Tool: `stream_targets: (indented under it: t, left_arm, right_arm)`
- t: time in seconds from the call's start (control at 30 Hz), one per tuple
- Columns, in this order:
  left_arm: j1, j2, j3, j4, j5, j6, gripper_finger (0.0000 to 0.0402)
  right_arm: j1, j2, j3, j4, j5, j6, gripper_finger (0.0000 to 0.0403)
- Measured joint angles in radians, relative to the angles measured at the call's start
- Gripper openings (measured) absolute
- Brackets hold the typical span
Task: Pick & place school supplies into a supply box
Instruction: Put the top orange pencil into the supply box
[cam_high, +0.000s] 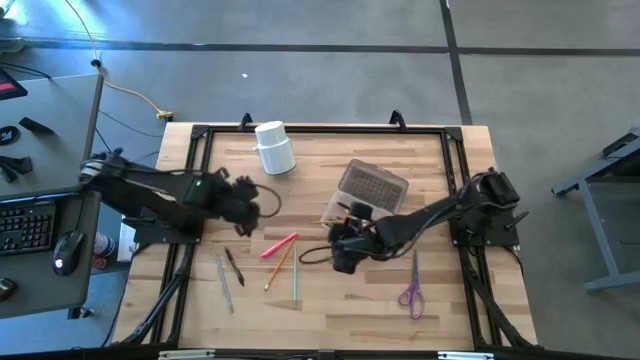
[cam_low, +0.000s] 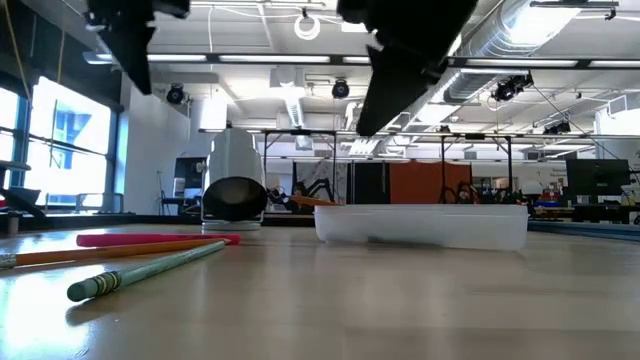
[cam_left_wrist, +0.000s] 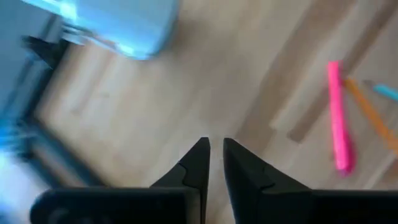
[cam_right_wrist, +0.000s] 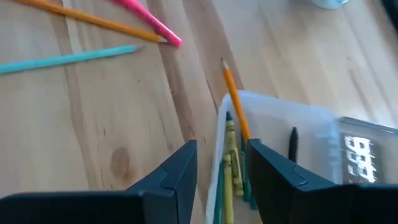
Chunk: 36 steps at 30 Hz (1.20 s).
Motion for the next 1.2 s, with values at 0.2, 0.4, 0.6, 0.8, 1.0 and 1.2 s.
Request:
stream_targets:
  t: [0.2,0.4,0.6,0.8,1.0,1.2]
  left_arm:
    - [-0.092,-0.099,-0.26,0.246,0.092,-0.052,0.0056]
    - [-0.123,-0.098,-0.374,0.388,0.139,-0.103,0.0035]
    - [-0.12,-0.091,-0.389,0.435,0.111,-0.097,0.0033]
    - [-0.12,-0.091,-0.389,0.478,0.089,-0.092,0.0053]
    - [-0.12,-0.09,-0.389,0.478,0.074,-0.087,0.0052]
    - [-0.12,-0.09,-0.389,0.478,0.074,-0.086,0.0039]
  right_arm:
    - [-0.096,0.029,0.0,0.081,-0.04,-0.036,0.0122]
    - [-0.181,0.055,0.002,0.221,-0.137,-0.109,0.0122]
    - [-0.21,0.134,0.002,0.396,-0.261,-0.342,0.0122]
    - [-0.219,0.199,0.002,0.455,-0.261,-0.403,0.0122]
    - [-0.231,0.202,0.001,0.436,-0.186,-0.395,0.0122]
    - [-0.237,0.202,0.001,0.407,-0.182,-0.366,0.0122]
